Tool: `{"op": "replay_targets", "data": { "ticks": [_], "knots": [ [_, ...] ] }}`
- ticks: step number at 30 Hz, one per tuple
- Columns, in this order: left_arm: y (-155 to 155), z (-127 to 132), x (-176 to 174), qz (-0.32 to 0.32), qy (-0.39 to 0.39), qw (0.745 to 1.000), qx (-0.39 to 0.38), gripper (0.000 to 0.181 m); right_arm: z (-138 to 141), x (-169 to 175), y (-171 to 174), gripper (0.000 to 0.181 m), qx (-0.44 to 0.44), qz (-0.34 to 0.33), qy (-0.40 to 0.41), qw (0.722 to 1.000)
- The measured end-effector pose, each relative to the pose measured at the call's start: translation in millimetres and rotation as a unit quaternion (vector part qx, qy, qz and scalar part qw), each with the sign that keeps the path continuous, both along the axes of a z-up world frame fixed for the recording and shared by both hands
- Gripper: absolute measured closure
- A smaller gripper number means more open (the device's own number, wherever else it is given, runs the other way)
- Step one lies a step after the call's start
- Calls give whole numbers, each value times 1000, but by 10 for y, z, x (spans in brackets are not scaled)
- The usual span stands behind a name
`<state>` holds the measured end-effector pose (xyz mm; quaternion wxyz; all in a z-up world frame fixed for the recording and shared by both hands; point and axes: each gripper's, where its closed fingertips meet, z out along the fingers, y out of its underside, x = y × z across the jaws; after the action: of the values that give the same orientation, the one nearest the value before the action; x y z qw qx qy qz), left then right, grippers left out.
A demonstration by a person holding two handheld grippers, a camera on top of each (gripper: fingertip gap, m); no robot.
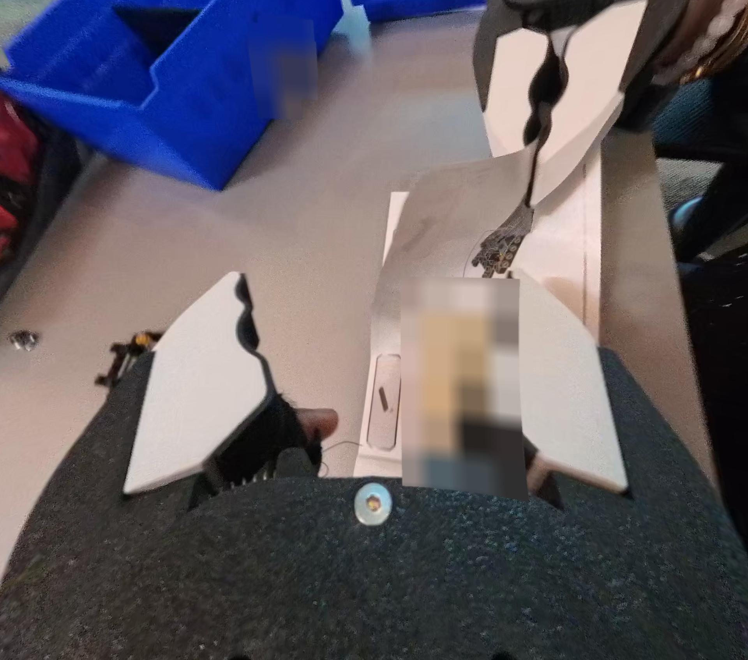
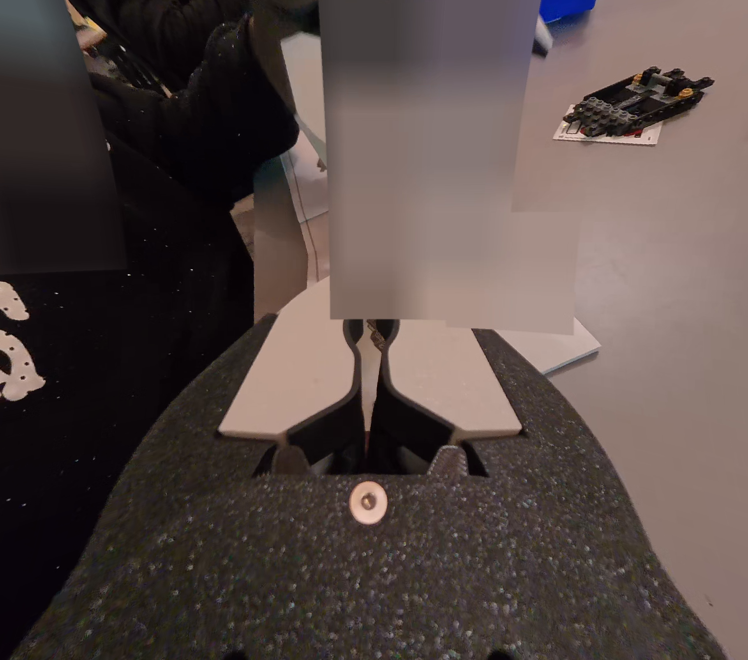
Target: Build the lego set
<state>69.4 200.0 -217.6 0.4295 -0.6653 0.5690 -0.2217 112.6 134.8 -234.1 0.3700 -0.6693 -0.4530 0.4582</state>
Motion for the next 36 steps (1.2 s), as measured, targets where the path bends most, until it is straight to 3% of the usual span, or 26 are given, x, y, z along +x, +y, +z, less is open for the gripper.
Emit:
{"op": "replay_targets", "data": {
  "ticks": [2,4,5,7,8,13,17,22,26,28,32,34,35,36],
  "knots": [
    [155,120,-141,44,-18,998,-38,59,-28,17,29,181,-4,-4,0,1000],
    [346,155,-307,100,-32,993,-52,73,-56,31,51,181,-8,-8,-1,1000],
    [386,129,-388,122,-29,990,-60,98,-61,35,55,181,-10,-10,1,1000],
    [354,102,-514,151,-39,985,-71,173,-63,39,65,181,-10,-14,0,1000],
    [320,102,-577,172,-46,982,-68,181,-68,37,68,181,-9,-15,-2,1000],
    [-148,45,-691,213,-38,975,-50,181,-79,23,63,181,-8,-14,-6,1000],
    [-47,38,-691,216,-46,974,-47,181,-66,15,56,181,-8,-17,-1,1000],
    [210,-46,-642,212,-36,973,-88,132,-66,12,55,181,-4,-19,-2,1000],
    [-31,-68,-582,218,-29,973,-66,90,-44,10,73,181,-17,-21,10,1000],
    [-261,-168,-483,213,-19,975,-65,79,1,0,75,181,-28,-23,28,999],
    [-646,-360,-266,187,37,981,-23,76,105,-12,86,181,-44,-48,56,996],
    [-624,-429,-331,189,80,979,5,84,83,24,132,181,-46,-75,37,995],
    [-589,-442,-374,188,83,979,4,97,40,68,168,174,-48,-88,11,995],
    [-556,-441,-411,187,74,980,-6,117,12,130,202,155,-43,-96,-22,994]
  ]
}}
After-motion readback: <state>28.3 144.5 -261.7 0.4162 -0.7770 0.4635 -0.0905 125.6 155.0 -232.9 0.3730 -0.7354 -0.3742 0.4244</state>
